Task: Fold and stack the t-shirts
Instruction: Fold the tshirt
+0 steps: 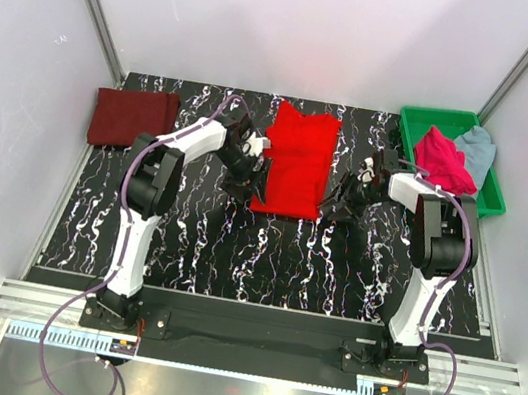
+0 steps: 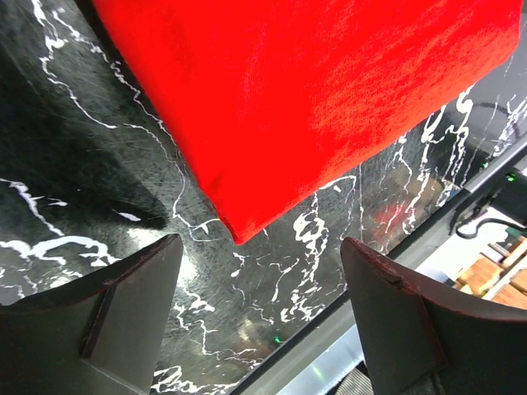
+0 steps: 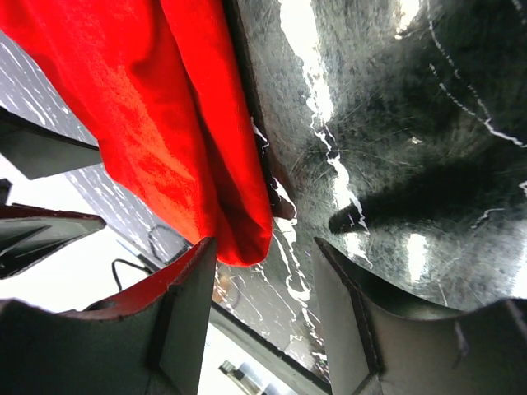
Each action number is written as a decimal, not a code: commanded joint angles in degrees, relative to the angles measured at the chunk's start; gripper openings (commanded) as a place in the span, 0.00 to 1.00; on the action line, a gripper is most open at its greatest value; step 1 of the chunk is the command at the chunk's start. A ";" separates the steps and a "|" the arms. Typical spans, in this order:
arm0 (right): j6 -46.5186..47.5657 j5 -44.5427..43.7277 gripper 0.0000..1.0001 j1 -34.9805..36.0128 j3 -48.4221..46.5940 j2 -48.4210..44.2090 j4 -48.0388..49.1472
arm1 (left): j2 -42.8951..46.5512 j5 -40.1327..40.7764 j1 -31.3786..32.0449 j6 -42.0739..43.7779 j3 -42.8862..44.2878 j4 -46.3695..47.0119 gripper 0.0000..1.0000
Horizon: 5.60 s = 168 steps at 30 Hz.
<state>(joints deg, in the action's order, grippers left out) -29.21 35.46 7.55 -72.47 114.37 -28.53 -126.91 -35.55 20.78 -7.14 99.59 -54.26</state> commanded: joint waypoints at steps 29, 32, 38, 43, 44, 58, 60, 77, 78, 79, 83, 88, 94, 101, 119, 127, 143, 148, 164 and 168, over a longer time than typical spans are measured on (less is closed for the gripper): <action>-1.20 3.65 0.56 6.42 -0.66 -0.45 0.50 | -3.78 -5.50 2.16 -4.03 -0.01 2.76 0.69; -0.76 3.82 0.56 5.98 0.04 -2.12 -0.91 | -3.17 -5.06 2.25 -3.76 -0.27 2.49 0.68; 0.29 3.21 0.54 4.58 1.80 -4.06 -2.58 | -2.64 -4.97 2.16 -3.68 -1.15 2.32 0.64; 0.21 1.63 0.54 3.44 3.12 -4.33 -3.37 | -2.29 -5.05 2.25 -3.59 -1.59 2.32 0.57; -0.14 1.80 0.54 3.43 3.56 -4.24 -3.02 | -2.20 -5.40 2.34 -3.50 -1.94 2.49 0.52; -1.99 2.06 0.51 3.35 5.32 -2.66 1.73 | -0.88 -7.08 3.57 -3.06 -4.14 2.23 0.40; -3.04 2.42 0.51 3.17 4.79 -2.92 2.16 | -0.62 -7.08 3.48 -3.06 -4.32 2.14 0.40; -4.54 1.45 0.40 0.89 4.70 -2.75 4.80 | -0.44 -5.67 3.57 -2.44 -4.05 1.88 0.40; -4.54 1.54 0.32 0.97 4.96 -2.75 4.89 | -0.35 -5.58 3.57 -2.36 -4.05 1.88 0.39; -4.71 1.71 0.29 0.89 5.23 -2.75 5.15 | -0.27 -5.50 3.57 -2.27 -4.05 1.88 0.38; -4.36 2.33 0.12 0.89 6.28 -3.27 6.21 | -0.18 -5.23 3.75 -2.09 -4.49 1.88 0.27; -3.92 1.81 0.00 0.89 6.81 -4.33 5.95 | -0.35 -4.27 4.01 -1.57 -4.05 1.88 0.01; -2.87 3.20 0.00 0.27 6.73 -6.61 4.20 | 1.49 -3.82 3.84 0.54 -2.65 -0.14 0.00; -0.85 3.56 0.00 -0.26 5.67 -11.44 0.59 | 7.29 -3.21 3.48 2.48 -3.44 -1.55 0.00; -0.32 6.02 0.00 -0.43 4.97 -24.18 -4.43 | 20.91 -1.19 5.41 3.80 -7.65 -2.69 0.00; -1.02 5.41 0.00 -0.52 -0.64 -23.31 -3.99 | 20.57 0.04 5.42 4.85 -2.74 -4.01 0.00; -1.29 3.56 0.00 -1.66 -8.03 -17.26 -0.56 | 12.58 4.78 5.33 6.78 11.94 -4.36 0.00; -0.58 3.56 0.00 -2.19 -13.31 -14.09 -1.43 | 11.60 4.70 5.33 7.84 12.56 -4.10 0.00; -0.76 3.82 0.00 -2.37 -8.38 -15.59 -0.03 | 12.92 6.98 5.33 8.10 12.20 -3.57 0.00; -1.11 4.17 0.00 -2.45 -13.31 -14.00 -0.91 | 13.35 7.25 5.33 8.10 14.05 -3.66 0.00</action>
<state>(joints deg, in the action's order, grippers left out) -30.87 39.66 5.82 -80.58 100.55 -30.39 -116.16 -29.65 26.28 0.05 110.26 -58.61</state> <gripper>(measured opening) 0.019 0.025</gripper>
